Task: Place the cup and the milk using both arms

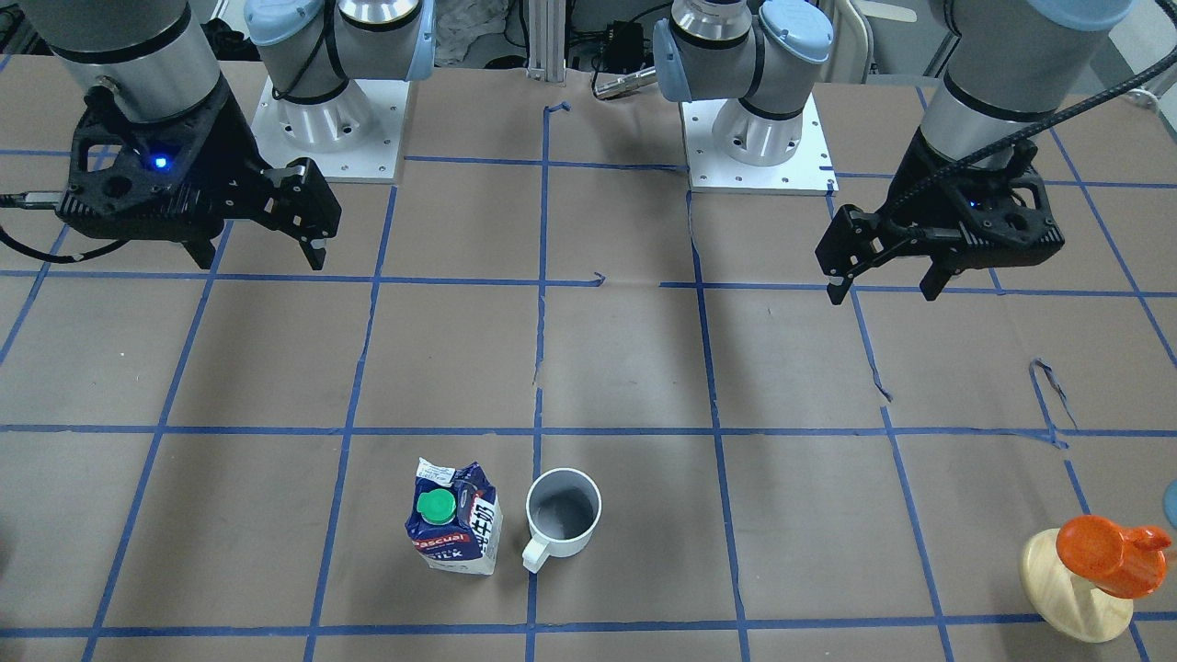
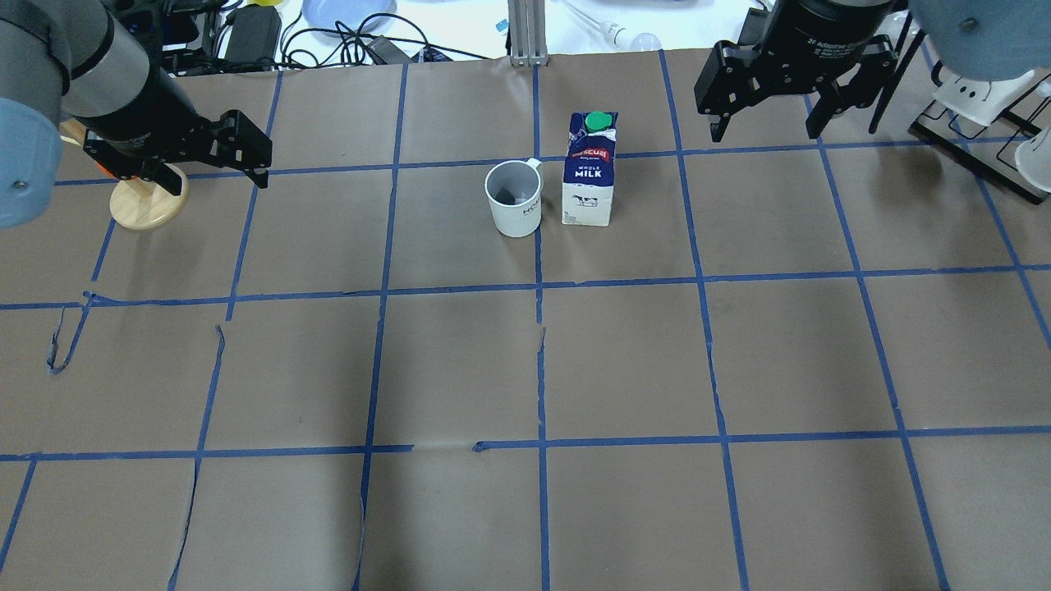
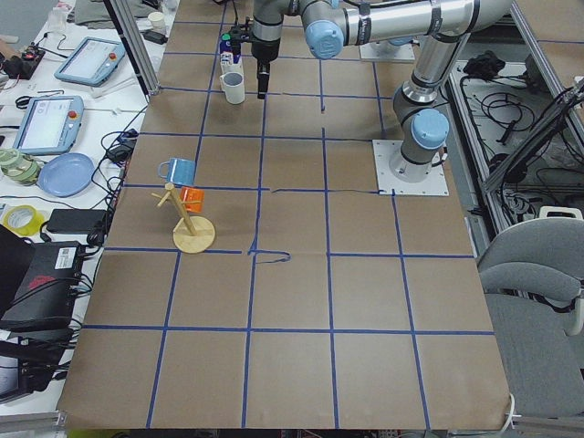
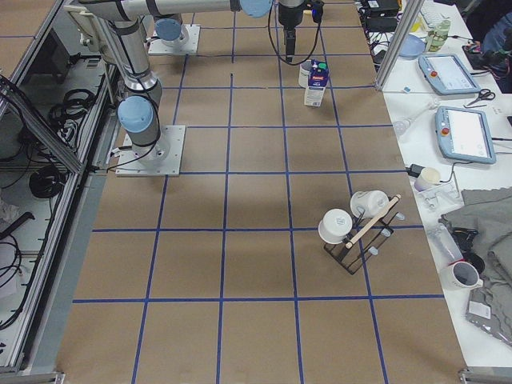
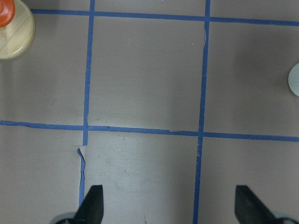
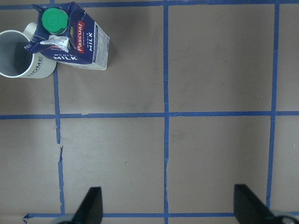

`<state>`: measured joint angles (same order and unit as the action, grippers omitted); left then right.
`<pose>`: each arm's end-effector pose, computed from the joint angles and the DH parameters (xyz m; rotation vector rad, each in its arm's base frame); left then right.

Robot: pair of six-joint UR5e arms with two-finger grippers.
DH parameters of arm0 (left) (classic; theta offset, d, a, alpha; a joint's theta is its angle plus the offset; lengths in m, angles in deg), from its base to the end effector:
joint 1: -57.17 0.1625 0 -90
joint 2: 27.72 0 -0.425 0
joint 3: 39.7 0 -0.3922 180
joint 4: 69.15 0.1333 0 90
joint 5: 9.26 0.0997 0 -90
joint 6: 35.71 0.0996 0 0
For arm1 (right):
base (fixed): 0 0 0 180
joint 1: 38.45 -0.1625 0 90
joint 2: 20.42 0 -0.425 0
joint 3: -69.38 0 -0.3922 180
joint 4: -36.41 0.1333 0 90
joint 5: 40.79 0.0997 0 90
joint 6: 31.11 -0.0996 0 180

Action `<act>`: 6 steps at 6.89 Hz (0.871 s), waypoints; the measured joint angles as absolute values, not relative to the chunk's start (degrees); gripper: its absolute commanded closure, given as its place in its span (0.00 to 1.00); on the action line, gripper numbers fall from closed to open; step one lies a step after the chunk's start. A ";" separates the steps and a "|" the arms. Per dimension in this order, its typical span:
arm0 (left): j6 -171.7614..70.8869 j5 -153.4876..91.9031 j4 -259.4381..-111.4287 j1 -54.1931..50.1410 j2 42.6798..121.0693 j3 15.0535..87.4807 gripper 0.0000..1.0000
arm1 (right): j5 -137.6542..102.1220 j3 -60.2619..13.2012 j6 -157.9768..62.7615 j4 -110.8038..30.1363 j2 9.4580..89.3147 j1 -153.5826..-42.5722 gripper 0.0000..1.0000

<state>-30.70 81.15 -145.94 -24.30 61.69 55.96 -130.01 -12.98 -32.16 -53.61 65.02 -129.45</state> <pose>-0.0571 -0.5132 0.4683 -0.0963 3.1086 -0.2184 0.1439 -0.5279 0.5132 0.0008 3.1259 -0.0842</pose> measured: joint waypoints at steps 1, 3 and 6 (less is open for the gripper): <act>-30.70 81.11 -145.96 -24.30 61.60 55.98 0.00 | -130.00 -12.98 -31.93 -53.65 65.01 -129.46 0.00; -30.70 80.95 -145.91 -24.30 61.51 55.98 0.00 | -130.00 -12.98 -31.82 -53.67 65.01 -129.42 0.00; -30.70 80.68 -145.91 -24.36 61.50 55.99 0.00 | -130.07 -12.98 -30.97 -53.68 65.01 -129.39 0.00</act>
